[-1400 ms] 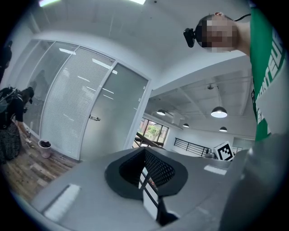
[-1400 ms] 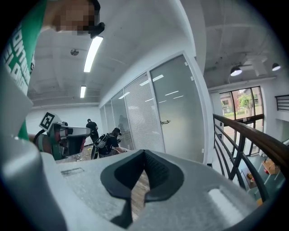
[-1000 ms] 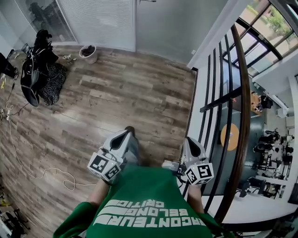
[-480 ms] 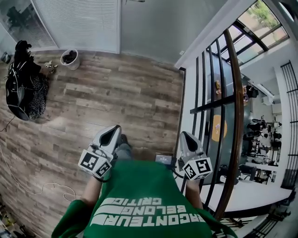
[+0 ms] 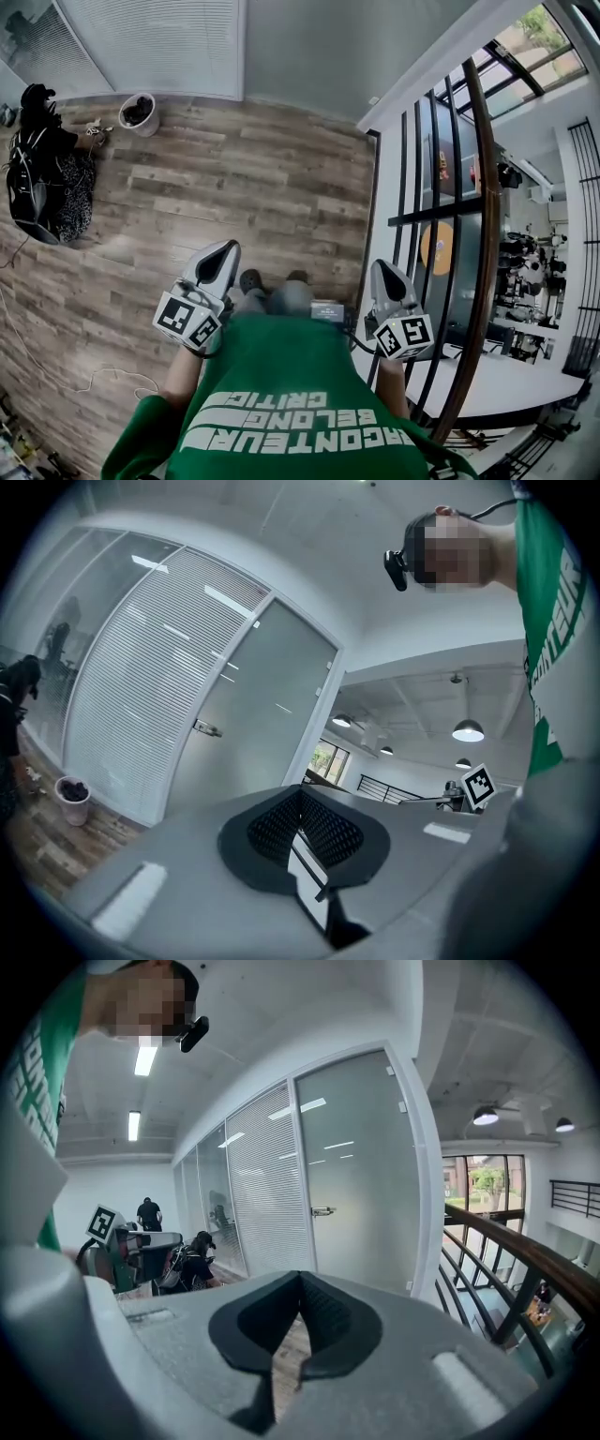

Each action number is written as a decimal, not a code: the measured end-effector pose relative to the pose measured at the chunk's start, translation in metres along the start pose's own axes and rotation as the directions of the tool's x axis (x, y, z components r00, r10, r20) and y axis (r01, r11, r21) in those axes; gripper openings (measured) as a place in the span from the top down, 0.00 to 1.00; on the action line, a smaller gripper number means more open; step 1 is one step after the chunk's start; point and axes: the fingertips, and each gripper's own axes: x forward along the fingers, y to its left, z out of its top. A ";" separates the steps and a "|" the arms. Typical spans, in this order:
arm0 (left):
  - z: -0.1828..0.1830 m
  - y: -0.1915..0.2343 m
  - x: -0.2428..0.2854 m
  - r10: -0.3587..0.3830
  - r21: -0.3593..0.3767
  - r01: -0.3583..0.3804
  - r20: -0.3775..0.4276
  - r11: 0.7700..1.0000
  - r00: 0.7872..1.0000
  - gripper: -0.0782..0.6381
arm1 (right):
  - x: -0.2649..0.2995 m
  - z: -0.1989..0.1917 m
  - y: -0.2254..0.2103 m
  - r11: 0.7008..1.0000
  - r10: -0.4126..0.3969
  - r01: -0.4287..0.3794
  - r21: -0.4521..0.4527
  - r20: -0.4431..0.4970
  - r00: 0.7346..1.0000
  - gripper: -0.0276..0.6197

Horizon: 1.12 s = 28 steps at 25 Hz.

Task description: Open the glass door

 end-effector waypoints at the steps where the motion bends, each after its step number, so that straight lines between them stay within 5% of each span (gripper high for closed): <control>1: 0.000 0.003 0.003 0.002 -0.001 -0.002 -0.004 1.000 1.000 0.87 | 0.004 0.001 -0.003 1.000 -0.001 0.001 0.001 0.000 1.000 0.97; 9: 0.006 0.031 0.047 0.063 0.017 -0.063 -0.024 0.998 0.998 0.87 | 0.070 0.005 -0.038 0.999 0.047 -0.047 0.014 0.000 0.999 0.97; 18: 0.044 0.063 0.155 0.124 0.076 -0.121 -0.035 0.990 0.992 0.87 | 0.178 0.041 -0.103 0.989 0.137 -0.136 -0.062 0.012 0.991 0.97; 28: 0.069 0.079 0.238 0.168 0.092 -0.165 -0.021 0.982 0.986 0.87 | 0.247 0.063 -0.185 0.989 0.144 -0.144 -0.044 0.003 0.990 0.97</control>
